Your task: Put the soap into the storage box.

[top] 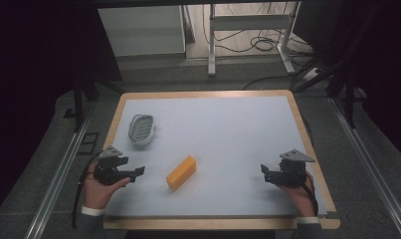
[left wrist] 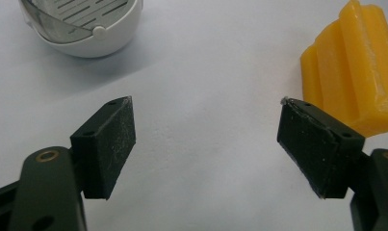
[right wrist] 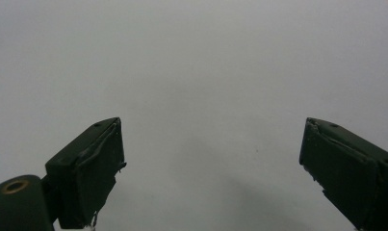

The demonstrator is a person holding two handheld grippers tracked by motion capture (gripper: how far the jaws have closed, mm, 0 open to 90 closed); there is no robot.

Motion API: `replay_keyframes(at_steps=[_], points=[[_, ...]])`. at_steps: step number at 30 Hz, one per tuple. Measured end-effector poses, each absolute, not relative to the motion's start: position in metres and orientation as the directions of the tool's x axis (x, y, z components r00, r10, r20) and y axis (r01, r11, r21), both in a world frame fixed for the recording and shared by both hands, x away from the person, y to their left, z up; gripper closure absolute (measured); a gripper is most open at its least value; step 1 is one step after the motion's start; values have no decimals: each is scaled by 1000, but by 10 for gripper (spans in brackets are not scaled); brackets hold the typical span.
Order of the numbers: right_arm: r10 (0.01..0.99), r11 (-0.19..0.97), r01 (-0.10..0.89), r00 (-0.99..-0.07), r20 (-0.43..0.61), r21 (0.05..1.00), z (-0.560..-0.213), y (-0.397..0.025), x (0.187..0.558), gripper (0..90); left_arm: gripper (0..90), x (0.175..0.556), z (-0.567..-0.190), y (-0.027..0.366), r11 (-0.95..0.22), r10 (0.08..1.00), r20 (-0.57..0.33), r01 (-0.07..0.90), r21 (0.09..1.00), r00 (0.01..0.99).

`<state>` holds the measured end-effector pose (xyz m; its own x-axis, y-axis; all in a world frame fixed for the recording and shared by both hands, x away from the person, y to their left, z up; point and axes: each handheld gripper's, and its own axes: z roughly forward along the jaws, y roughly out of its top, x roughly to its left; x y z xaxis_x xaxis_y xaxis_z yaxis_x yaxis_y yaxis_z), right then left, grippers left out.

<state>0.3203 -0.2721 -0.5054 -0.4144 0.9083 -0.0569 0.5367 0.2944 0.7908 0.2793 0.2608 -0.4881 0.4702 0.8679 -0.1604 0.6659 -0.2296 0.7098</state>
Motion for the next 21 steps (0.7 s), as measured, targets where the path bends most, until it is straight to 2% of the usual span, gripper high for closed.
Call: replay_keyframes(at_steps=[6,15,21], points=[[913,283,536,-405,-52,795,-505,-276,320,83,209,280,-486,254,-243,868,-153,672,699,473],[938,241,539,-344,-50,807,-502,-282,319,78,213,269,-465,242,-270,849,-124,623,734,514],[934,250,540,-354,-53,804,-502,-282,319,78,210,272,-462,231,-300,838,-117,629,718,534]])
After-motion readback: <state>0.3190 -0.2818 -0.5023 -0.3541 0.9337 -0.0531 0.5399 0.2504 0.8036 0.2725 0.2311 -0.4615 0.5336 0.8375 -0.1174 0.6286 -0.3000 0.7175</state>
